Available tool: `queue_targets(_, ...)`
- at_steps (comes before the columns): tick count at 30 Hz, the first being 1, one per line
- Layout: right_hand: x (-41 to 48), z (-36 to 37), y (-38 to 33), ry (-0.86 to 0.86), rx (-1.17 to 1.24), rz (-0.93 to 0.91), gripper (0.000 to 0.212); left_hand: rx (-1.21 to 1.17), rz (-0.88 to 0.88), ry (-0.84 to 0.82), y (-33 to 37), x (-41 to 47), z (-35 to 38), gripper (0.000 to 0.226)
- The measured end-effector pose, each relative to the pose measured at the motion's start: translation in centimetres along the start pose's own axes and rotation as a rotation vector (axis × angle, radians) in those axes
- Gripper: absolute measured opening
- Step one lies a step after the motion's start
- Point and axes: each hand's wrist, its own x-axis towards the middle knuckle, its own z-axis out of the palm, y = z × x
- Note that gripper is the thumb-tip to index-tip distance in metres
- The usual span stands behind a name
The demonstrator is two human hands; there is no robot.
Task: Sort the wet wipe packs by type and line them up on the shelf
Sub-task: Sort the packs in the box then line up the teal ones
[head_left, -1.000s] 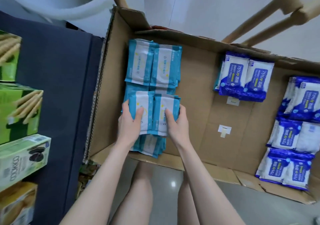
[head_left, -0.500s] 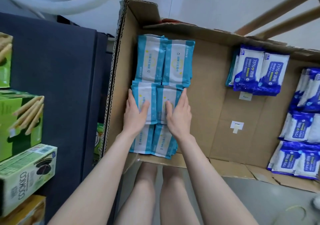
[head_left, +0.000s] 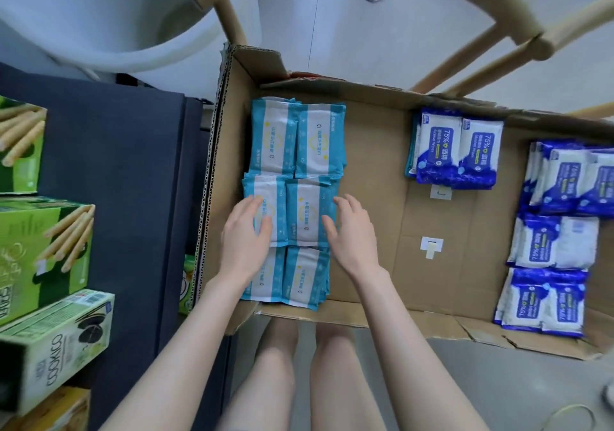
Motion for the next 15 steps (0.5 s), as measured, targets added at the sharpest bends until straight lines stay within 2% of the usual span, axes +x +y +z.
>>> queue_targets(7, -3.7, -6.2, 1.9, 0.191, 0.084, -0.021, 0.032, 0.045, 0.200, -0.017, 6.5, -2.8, 0.2, 0.027)
queue_targets(11, -5.6, -9.7, 5.1, 0.271, 0.129, -0.003, 0.029, 0.040, 0.249, -0.034, 10.4, -4.1, 2.4, 0.024)
queue_targets(15, -6.8, -12.3, 9.9, 0.279, 0.168, 0.047, 0.027, 0.056, 0.249, -0.054, 13.4, -5.3, 6.7, 0.020)
